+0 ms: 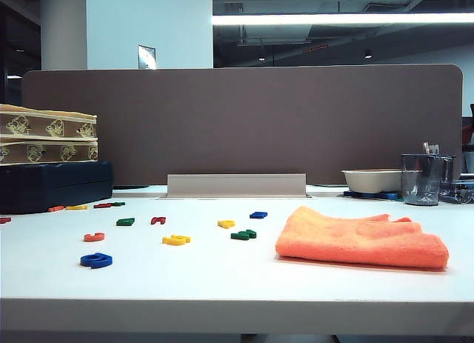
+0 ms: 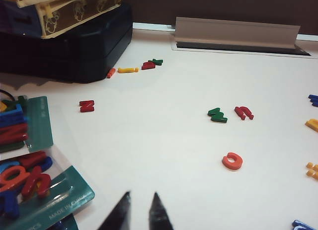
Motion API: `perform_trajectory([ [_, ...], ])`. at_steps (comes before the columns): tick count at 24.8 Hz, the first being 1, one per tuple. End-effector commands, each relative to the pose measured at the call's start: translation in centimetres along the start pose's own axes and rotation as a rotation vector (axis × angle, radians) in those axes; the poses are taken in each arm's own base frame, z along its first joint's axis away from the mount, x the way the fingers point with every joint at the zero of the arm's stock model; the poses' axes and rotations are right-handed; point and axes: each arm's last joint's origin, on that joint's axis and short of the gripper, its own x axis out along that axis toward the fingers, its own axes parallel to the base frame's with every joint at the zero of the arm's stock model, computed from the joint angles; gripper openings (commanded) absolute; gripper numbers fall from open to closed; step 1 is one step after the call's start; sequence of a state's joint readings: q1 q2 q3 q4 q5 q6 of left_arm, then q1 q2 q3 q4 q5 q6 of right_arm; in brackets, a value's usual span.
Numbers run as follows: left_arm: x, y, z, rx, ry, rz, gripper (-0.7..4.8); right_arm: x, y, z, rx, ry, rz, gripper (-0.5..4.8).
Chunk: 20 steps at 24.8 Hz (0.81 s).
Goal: Use an orange cloth to wipe the letter magnets on the table away for a distance.
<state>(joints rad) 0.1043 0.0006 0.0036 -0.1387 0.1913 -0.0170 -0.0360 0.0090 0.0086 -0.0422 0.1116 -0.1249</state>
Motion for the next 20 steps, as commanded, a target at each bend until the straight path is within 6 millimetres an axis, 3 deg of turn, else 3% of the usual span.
perform_trajectory([
  [1, 0.0, 0.0, 0.1, 0.002, -0.008, -0.007, 0.48, -0.1, 0.0, 0.2, 0.004, -0.021, -0.003, -0.01],
  [11, 0.0, 0.0, 0.3, -0.008, -0.022, -0.01, 0.48, -0.1, 0.0, 0.2, 0.004, -0.021, -0.003, -0.01],
  [15, -0.1, -0.2, 1.0, -0.001, -0.092, -0.046, 0.14, -0.1, 0.0, 0.2, 0.004, -0.021, -0.003, -0.01],
  [20, -0.4, -0.2, 2.1, 0.01, -0.143, -0.047, 0.11, -0.1, 0.0, 0.2, 0.004, -0.021, -0.003, -0.01],
])
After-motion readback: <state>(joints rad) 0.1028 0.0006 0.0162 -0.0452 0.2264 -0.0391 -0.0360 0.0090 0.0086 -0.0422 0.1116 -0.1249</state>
